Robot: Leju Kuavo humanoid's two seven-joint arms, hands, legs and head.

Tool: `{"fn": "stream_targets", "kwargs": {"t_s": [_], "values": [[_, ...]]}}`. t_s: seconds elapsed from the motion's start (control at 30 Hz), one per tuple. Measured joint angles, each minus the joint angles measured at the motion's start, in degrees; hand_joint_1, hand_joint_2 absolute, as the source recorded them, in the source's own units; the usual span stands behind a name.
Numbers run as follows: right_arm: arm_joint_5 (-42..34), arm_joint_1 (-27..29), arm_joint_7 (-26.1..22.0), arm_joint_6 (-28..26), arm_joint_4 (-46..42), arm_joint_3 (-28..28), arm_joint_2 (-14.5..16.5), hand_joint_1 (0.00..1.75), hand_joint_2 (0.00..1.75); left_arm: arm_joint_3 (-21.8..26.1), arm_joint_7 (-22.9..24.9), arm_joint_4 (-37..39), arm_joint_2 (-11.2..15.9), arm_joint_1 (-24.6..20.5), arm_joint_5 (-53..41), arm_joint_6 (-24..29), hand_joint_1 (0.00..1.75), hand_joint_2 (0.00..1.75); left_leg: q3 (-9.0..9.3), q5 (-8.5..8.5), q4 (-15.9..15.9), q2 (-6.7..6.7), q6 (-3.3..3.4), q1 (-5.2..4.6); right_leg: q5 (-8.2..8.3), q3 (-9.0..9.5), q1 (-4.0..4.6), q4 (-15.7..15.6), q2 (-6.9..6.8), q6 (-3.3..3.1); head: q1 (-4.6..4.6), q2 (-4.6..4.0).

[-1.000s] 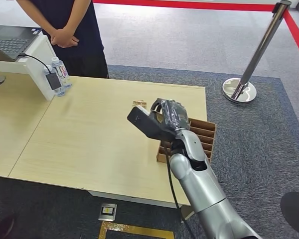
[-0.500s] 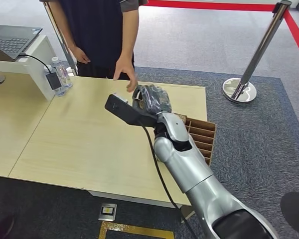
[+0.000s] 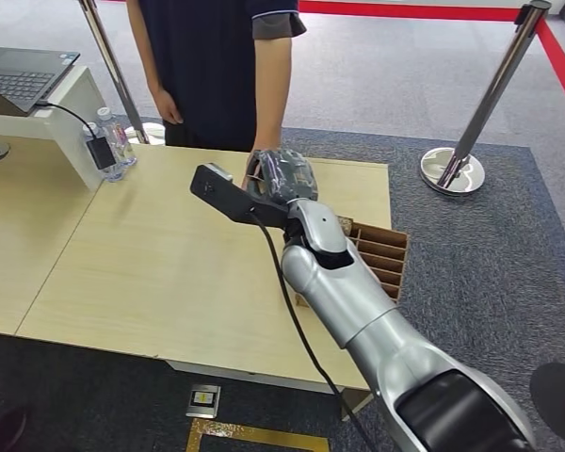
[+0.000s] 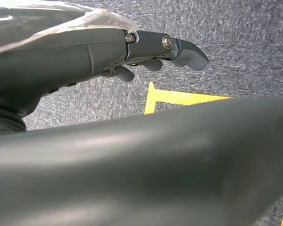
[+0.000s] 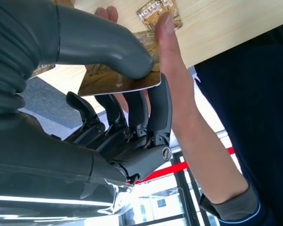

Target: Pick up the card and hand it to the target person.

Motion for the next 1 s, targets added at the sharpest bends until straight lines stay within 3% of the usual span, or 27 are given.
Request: {"fn": "stream_targets", "kwargs": {"t_s": [0.07, 0.13, 0.53, 0.73, 1.0], "values": [[-1.0, -0.3, 0.2, -0.2, 0.6, 1.1, 0.0, 0.36, 1.75, 0.0, 0.0, 0.0, 0.1, 0.0, 0.0, 0.0, 0.00, 0.00, 0.00, 0.00, 0.0, 0.00, 0.00, 0.00, 0.00, 0.00, 0.00, 0.0, 0.00, 0.00, 0.00, 0.00], [-1.5, -0.6, 0.4, -0.4, 1.3, 2.1, 0.0, 0.00, 1.75, 0.0, 0.1, 0.0, 0.2, 0.0, 0.0, 0.0, 0.00, 0.00, -0.01, 0.00, 0.0, 0.00, 0.00, 0.00, 0.00, -0.01, 0.00, 0.0, 0.00, 0.00, -0.01, 0.00], [-1.2, -0.7, 0.8, -3.1, 3.4, 4.0, 0.0, 0.00, 1.75, 0.0, 0.6, 0.0, 0.4, 0.0, 0.1, 0.5, 0.00, 0.00, 0.00, 0.00, 0.0, 0.00, 0.00, 0.00, 0.00, -0.01, 0.00, 0.0, 0.00, 0.00, 0.00, 0.00], [2.7, -0.1, 0.6, -6.0, 3.4, 3.9, -0.4, 0.00, 1.75, 0.0, 1.0, 0.0, 0.4, 0.0, 0.1, 0.5, 0.00, 0.00, 0.01, 0.00, 0.0, 0.00, 0.00, 0.00, 0.00, -0.03, 0.00, 0.0, 0.00, 0.00, 0.01, 0.00], [14.3, 6.5, 3.7, -10.0, -3.3, 0.8, -5.4, 0.00, 1.75, 0.0, 1.1, 0.0, 0.4, 0.1, 1.1, -0.2, 0.00, 0.00, 0.02, 0.00, 0.0, -0.02, 0.00, -0.01, 0.00, -0.02, 0.00, -0.1, 0.00, 0.00, 0.00, 0.00]]}}
